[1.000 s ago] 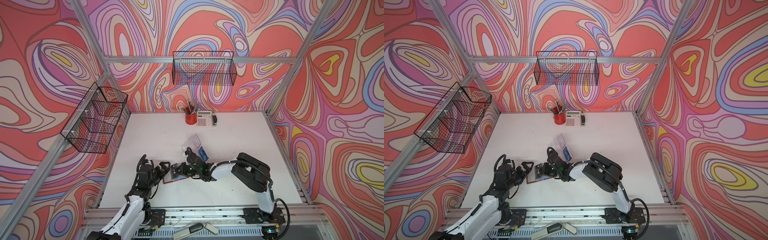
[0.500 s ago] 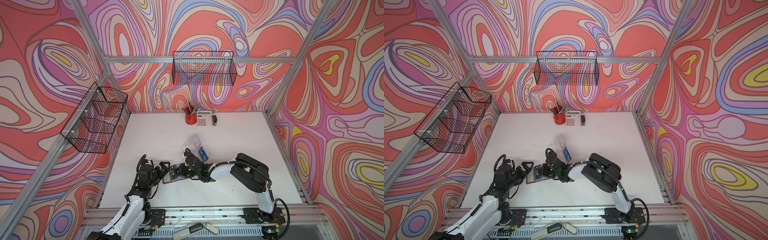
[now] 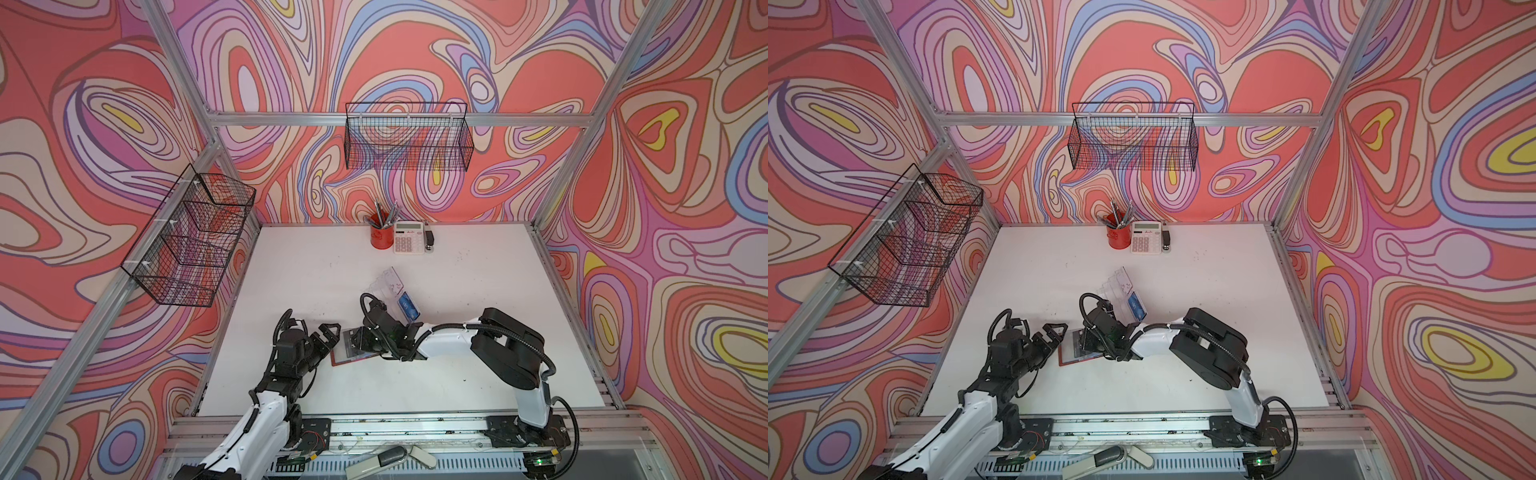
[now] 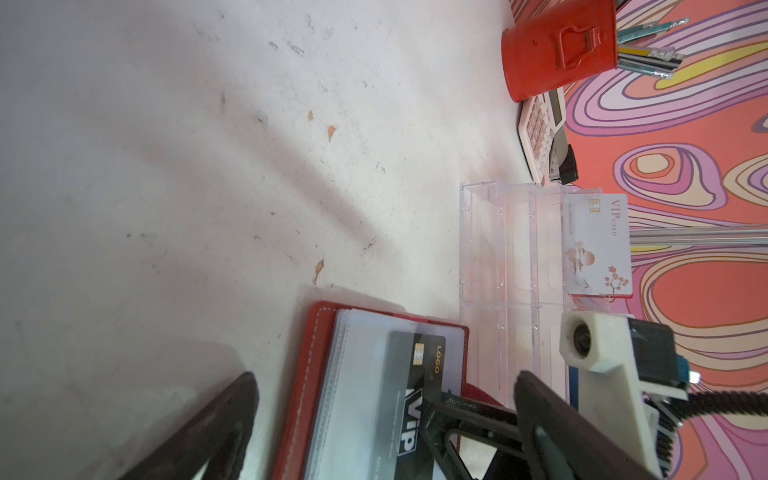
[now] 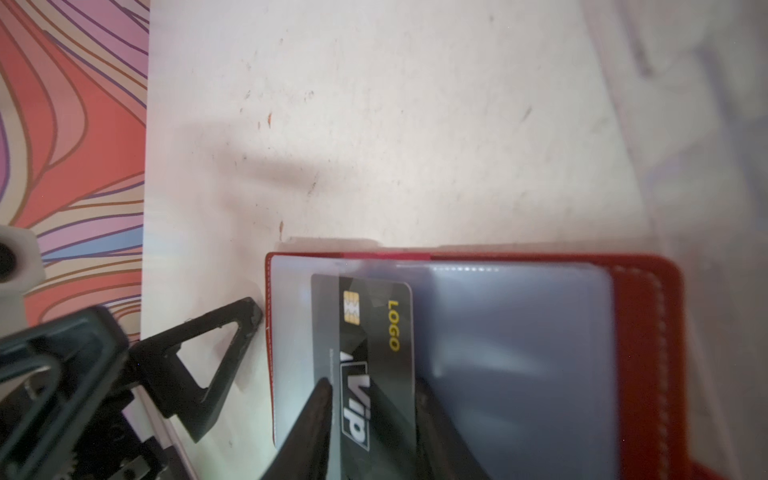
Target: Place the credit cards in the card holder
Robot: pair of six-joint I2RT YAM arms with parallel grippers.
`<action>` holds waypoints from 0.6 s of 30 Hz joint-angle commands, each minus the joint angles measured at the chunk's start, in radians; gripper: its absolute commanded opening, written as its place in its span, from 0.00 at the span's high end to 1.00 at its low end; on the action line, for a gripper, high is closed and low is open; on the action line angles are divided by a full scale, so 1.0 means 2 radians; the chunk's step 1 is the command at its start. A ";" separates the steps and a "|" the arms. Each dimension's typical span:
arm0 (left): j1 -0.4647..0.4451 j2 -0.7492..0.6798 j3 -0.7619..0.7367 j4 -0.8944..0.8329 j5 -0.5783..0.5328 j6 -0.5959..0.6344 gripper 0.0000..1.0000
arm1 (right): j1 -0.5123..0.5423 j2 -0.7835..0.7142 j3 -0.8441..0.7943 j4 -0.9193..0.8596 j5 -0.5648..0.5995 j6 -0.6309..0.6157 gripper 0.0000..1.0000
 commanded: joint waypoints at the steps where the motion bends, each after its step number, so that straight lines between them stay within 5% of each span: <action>1: 0.000 -0.003 0.001 -0.002 0.004 -0.003 0.02 | 0.004 -0.009 -0.005 -0.067 0.050 -0.011 0.63; 13: 0.000 -0.002 -0.011 0.021 0.038 -0.023 0.02 | 0.011 -0.027 0.019 -0.139 0.124 -0.026 0.55; 18: 0.000 -0.015 -0.018 0.018 0.063 -0.045 0.02 | 0.011 -0.024 0.012 -0.122 0.108 -0.021 0.55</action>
